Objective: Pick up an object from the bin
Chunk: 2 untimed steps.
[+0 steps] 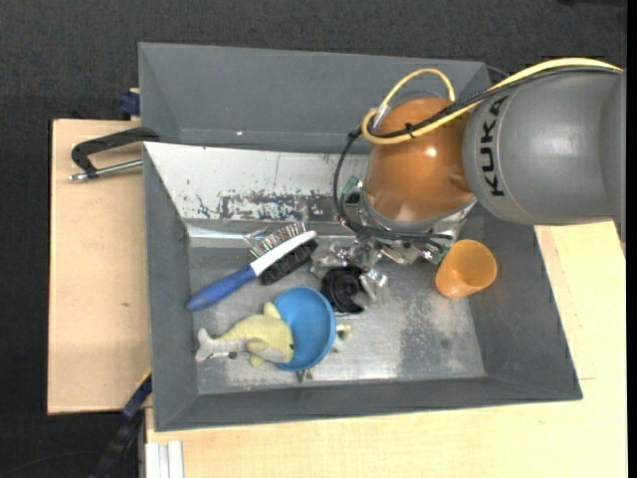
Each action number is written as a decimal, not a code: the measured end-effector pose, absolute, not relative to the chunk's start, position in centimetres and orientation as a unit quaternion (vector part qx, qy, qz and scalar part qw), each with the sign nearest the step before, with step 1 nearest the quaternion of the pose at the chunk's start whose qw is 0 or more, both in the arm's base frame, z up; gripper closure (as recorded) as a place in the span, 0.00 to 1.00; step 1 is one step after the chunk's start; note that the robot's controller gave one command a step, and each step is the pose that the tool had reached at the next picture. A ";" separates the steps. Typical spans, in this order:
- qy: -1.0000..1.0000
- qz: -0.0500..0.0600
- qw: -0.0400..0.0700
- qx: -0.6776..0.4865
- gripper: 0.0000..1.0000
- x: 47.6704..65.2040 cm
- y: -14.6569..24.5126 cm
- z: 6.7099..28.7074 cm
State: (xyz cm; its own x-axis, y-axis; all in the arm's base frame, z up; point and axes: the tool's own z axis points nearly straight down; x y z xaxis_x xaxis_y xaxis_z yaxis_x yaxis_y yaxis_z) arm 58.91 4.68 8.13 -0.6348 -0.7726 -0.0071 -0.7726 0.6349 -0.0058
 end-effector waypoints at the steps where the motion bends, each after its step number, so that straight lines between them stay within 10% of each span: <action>1: 0.905 -0.002 0.008 -0.426 1.00 59.2 4.8 16.7; 2: 0.905 -0.001 0.004 -0.424 1.00 59.4 4.9 17.7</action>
Offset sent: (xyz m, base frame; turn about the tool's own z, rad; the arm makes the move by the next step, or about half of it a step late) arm -0.0001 -0.0001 0.0788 0.0000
